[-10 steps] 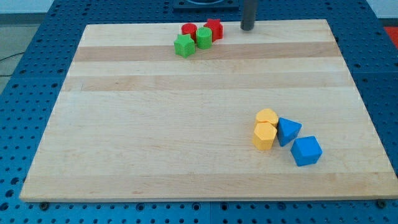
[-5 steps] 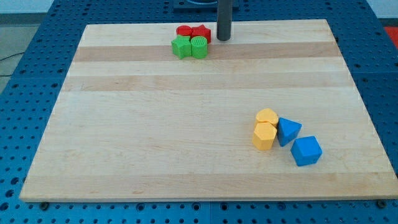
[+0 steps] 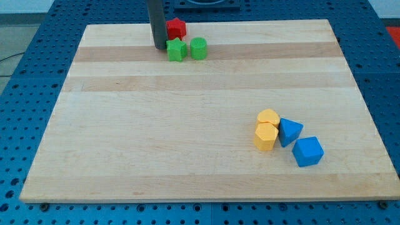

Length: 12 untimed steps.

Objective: Move the green circle to the bottom of the green star

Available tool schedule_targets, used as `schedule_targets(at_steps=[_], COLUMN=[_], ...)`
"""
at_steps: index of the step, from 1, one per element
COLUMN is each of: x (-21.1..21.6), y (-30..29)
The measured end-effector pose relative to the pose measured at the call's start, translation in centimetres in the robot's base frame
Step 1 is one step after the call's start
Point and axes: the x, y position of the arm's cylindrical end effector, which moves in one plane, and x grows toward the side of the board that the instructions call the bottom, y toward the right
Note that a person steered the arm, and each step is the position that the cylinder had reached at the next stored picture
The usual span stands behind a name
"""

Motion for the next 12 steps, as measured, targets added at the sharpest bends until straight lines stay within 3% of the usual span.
schedule_targets(at_steps=[1,3,5,6,8,10,11,12], x=[-2.2,0.4,1.9,1.9,5.8,0.4,-0.7,-4.2], y=[1.7,7.1,-1.5,4.2,1.9,-6.7,-4.6,-7.7])
